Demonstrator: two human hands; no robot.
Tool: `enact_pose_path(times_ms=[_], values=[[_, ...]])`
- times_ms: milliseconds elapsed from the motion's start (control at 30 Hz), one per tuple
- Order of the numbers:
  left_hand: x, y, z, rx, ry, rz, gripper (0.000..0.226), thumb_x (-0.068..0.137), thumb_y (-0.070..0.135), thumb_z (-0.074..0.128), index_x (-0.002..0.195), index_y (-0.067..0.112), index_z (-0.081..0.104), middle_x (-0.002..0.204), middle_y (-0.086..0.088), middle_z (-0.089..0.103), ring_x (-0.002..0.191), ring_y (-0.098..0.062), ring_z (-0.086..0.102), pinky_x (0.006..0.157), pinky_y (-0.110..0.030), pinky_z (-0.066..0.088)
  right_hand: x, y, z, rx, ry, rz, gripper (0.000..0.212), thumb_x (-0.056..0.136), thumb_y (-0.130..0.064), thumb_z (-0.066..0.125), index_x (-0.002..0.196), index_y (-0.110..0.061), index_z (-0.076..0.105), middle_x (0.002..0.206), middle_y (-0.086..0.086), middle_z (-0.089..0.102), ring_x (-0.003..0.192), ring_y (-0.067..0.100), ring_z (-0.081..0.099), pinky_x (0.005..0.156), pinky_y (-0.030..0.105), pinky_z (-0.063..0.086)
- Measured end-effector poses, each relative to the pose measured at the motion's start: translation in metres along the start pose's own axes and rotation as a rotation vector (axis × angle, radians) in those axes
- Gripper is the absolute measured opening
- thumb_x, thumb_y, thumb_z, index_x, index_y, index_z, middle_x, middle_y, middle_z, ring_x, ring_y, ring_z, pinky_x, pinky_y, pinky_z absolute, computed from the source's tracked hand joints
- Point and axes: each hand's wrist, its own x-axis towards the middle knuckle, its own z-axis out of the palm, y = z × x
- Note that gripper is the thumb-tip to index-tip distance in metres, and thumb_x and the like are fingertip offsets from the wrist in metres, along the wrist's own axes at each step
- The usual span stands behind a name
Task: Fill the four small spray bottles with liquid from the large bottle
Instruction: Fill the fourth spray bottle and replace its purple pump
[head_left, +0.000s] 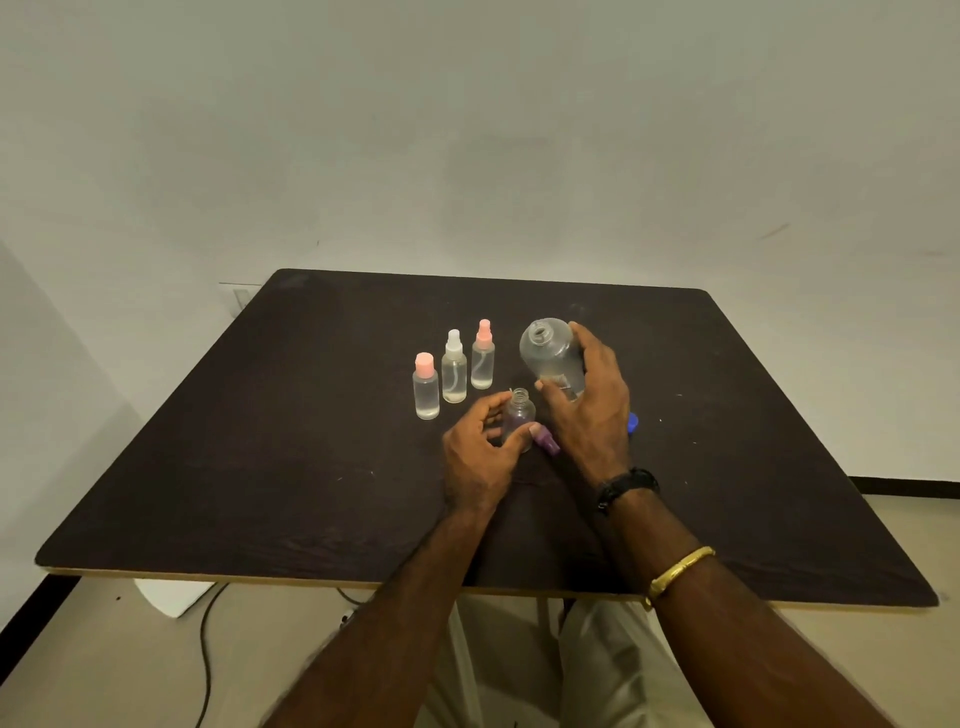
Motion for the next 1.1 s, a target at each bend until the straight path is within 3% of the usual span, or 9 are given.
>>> enact_pose_path(times_ms=[67, 233, 433, 633, 1100], values=[[0.0, 0.0, 0.0, -0.003, 0.002, 0.003, 0.056, 0.077, 0.028, 0.09, 0.128, 0.019, 0.067, 0.113, 0.008, 0.075, 0.103, -0.004, 0.072, 0.09, -0.025, 0.06, -0.001, 0.0, -0.004, -0.029, 0.005, -0.057, 0.07, 0.083, -0.011, 0.077, 0.145, -0.022, 0.047, 0.141, 0.001, 0.051, 0.126, 0.011, 0.051, 0.104, 0.035, 0.052], [0.0, 0.001, 0.0, -0.004, -0.005, 0.023, 0.055, 0.077, 0.025, 0.089, 0.127, 0.017, 0.067, 0.108, 0.016, 0.071, 0.102, 0.0, 0.071, 0.088, -0.02, 0.059, 0.0, 0.013, -0.007, -0.191, -0.018, -0.153, 0.073, 0.082, -0.008, 0.077, 0.146, -0.024, 0.047, 0.147, 0.001, 0.052, 0.137, 0.02, 0.047, 0.113, 0.049, 0.041], [0.002, -0.002, -0.001, 0.022, -0.003, 0.054, 0.057, 0.079, 0.026, 0.088, 0.13, 0.014, 0.067, 0.117, 0.003, 0.074, 0.104, -0.003, 0.071, 0.09, -0.02, 0.059, -0.002, 0.021, -0.013, -0.337, -0.009, -0.232, 0.075, 0.078, -0.002, 0.076, 0.144, -0.025, 0.049, 0.146, 0.002, 0.054, 0.14, 0.022, 0.044, 0.118, 0.043, 0.029], [0.002, -0.002, -0.001, 0.058, 0.011, 0.09, 0.056, 0.079, 0.027, 0.088, 0.13, 0.017, 0.067, 0.117, 0.008, 0.072, 0.103, 0.001, 0.068, 0.089, -0.013, 0.055, 0.002, 0.018, -0.02, -0.417, 0.029, -0.306, 0.072, 0.075, 0.009, 0.069, 0.137, -0.023, 0.054, 0.143, 0.003, 0.055, 0.141, 0.024, 0.044, 0.117, 0.055, 0.032], [0.004, -0.006, -0.001, 0.076, 0.0, 0.101, 0.059, 0.08, 0.031, 0.087, 0.133, 0.017, 0.065, 0.121, 0.003, 0.072, 0.104, 0.004, 0.066, 0.088, -0.011, 0.053, 0.009, 0.016, -0.027, -0.486, 0.037, -0.372, 0.059, 0.081, 0.007, 0.065, 0.134, -0.02, 0.061, 0.143, 0.005, 0.057, 0.142, 0.028, 0.043, 0.119, 0.058, 0.025]])
